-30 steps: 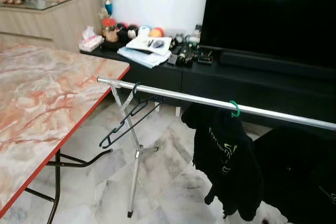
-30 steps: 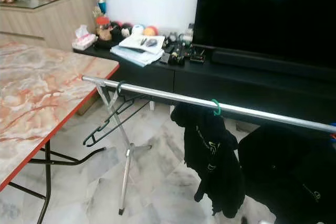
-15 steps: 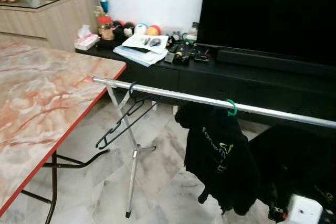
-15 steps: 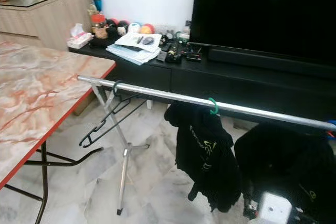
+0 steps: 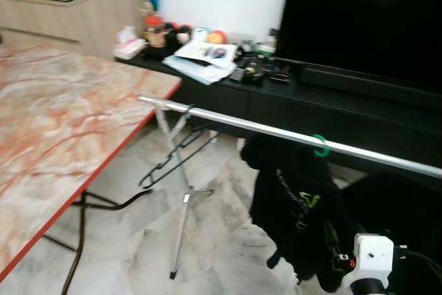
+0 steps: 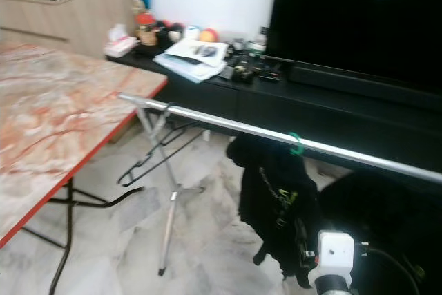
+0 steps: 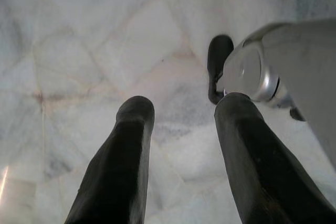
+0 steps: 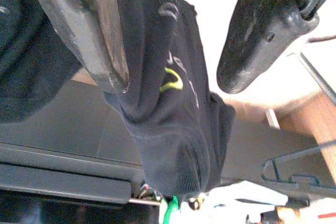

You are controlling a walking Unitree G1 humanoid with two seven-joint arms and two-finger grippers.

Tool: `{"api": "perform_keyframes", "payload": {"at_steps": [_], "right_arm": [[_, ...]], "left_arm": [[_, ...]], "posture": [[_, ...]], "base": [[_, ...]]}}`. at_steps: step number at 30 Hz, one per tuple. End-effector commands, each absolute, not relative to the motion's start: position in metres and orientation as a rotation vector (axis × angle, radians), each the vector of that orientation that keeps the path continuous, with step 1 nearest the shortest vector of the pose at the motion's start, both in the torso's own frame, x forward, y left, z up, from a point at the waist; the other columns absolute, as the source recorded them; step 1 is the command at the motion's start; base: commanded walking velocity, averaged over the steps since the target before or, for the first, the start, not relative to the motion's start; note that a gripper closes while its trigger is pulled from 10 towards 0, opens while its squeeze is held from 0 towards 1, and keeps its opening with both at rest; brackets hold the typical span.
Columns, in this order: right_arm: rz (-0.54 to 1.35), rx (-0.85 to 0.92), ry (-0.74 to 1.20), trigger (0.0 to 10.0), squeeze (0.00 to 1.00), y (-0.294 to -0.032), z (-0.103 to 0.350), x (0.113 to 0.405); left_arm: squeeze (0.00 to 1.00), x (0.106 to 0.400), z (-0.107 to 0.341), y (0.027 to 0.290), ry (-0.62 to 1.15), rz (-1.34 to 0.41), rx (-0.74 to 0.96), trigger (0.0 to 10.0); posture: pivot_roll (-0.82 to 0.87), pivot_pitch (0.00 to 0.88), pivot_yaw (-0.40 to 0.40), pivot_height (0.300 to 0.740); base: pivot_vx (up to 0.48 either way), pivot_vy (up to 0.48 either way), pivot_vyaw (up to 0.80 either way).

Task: Hang hanger

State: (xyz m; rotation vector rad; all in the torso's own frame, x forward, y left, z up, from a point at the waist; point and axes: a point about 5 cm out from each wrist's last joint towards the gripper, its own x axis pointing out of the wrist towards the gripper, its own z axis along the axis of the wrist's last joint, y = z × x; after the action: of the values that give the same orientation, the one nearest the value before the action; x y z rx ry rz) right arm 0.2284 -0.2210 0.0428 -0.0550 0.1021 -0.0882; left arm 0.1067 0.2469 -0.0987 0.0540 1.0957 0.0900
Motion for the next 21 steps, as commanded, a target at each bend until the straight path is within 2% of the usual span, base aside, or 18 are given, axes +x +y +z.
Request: {"api": "perform_keyframes", "payload": {"at_steps": [1,13,21], "right_arm": [[-0.132,-0.047,0.13,10.0,0.0,-0.23,0.04,0.222],[-0.164,-0.044,0.082,10.0,0.0,-0.226,0.049,0.229],[-0.161,-0.062,0.066,10.0,0.0,-0.225,0.053,0.233]], "left_arm": [[0.0,0.108,-0.099,0.245,1.102,0.082,0.054,10.0],[0.0,0.116,-0.099,0.235,1.088,0.059,0.06,10.0],[0.0,0.117,-0.097,0.244,1.082,0.069,0.062,10.0]], "posture": [[0.09,0.025,-0.011,0.74],[0.08,0.046,-0.002,0.74],[0.08,0.051,-0.005,0.74]], "base": [[0.0,0.0,0.0],[0.0,0.0,0.0],[0.286,0.0,0.0]]}}
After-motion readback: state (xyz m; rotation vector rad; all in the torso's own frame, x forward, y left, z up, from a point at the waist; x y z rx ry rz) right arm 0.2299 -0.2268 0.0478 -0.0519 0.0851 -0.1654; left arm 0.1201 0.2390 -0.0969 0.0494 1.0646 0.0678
